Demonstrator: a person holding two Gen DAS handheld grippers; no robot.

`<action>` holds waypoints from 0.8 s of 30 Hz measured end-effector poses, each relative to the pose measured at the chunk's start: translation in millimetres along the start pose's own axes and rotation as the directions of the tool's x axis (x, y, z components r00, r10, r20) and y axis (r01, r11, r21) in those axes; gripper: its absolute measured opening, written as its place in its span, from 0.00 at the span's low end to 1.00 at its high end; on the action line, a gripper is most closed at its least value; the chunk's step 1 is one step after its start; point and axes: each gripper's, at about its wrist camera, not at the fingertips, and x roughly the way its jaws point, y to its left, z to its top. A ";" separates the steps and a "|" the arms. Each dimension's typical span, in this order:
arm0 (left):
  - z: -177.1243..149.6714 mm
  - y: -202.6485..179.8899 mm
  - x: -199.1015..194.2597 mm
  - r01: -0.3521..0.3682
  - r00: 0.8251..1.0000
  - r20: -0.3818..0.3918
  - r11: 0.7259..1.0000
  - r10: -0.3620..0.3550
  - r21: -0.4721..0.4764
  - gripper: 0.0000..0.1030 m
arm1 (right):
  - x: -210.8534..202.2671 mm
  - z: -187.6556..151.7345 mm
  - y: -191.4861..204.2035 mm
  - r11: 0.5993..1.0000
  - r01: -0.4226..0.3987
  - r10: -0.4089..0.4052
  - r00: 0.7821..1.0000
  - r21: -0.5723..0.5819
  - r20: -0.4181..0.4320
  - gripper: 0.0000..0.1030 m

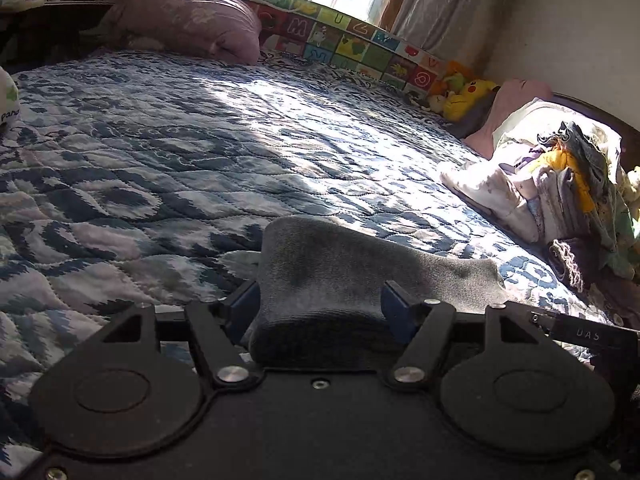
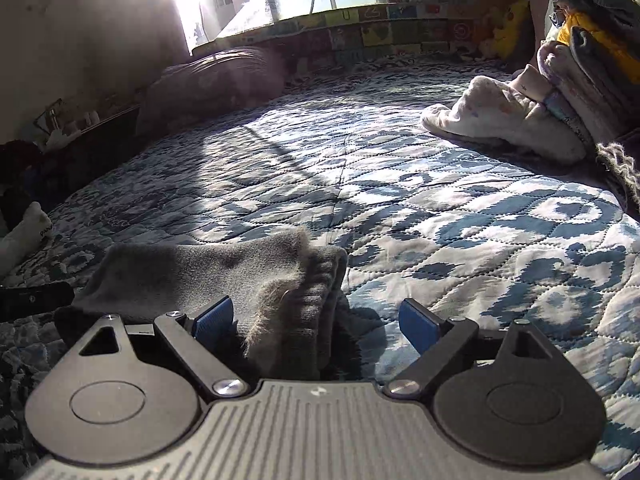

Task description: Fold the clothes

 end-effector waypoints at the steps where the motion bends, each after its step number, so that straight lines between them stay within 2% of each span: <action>1: 2.1 8.1 0.8 0.017 1.000 -0.009 0.998 -0.018 -0.068 0.64 | 2.3 0.3 -5.8 0.997 -0.031 0.032 0.999 0.066 -0.021 0.86; 3: 3.3 29.3 4.2 0.052 0.998 -0.024 0.970 -0.059 -0.238 0.65 | 7.1 0.2 -7.0 0.993 -0.052 0.056 0.998 0.110 -0.033 0.86; 5: -1.8 47.1 10.2 0.080 0.993 -0.045 0.921 -0.106 -0.381 0.65 | 11.9 0.1 -8.3 0.985 -0.072 0.079 0.996 0.154 -0.043 0.86; 6: -5.1 53.4 12.9 0.090 0.991 -0.052 0.895 -0.125 -0.437 0.65 | 14.3 0.0 -8.9 0.981 -0.082 0.091 0.995 0.176 -0.048 0.86; 7: -5.8 54.8 13.5 0.095 0.990 -0.051 0.883 -0.133 -0.460 0.65 | 16.7 0.0 -9.6 0.976 -0.091 0.104 0.993 0.198 -0.053 0.85; 13: -5.2 50.1 28.0 0.134 0.983 -0.044 0.853 -0.181 -0.504 0.64 | 31.2 -0.4 -13.3 0.933 -0.144 0.178 0.981 0.329 -0.075 0.78; 15: -3.8 44.2 33.9 0.128 0.983 -0.050 0.861 -0.175 -0.493 0.62 | 36.0 -0.5 -14.6 0.915 -0.160 0.203 0.976 0.371 -0.081 0.68; 16: -3.6 42.7 34.8 0.123 0.984 -0.054 0.864 -0.171 -0.488 0.54 | 37.8 -0.3 -15.5 0.906 -0.167 0.215 0.973 0.390 -0.082 0.66; 17: -4.1 42.5 34.4 0.117 0.985 -0.056 0.864 -0.165 -0.490 0.51 | 38.1 0.6 -16.9 0.900 -0.176 0.227 0.970 0.400 -0.083 0.61; 19: -5.4 47.9 28.8 0.127 0.985 -0.038 0.847 -0.171 -0.516 0.42 | 38.6 2.9 -17.9 0.887 -0.202 0.257 0.963 0.416 -0.079 0.57; 21: -4.6 55.3 19.5 0.138 0.984 -0.018 0.830 -0.175 -0.540 0.37 | 37.0 7.3 -9.7 0.885 -0.239 0.286 0.956 0.399 -0.063 0.54; 24: 5.8 67.8 -5.6 0.147 0.987 0.032 0.820 -0.156 -0.554 0.36 | 37.3 21.9 18.9 0.882 -0.307 0.344 0.938 0.358 -0.042 0.54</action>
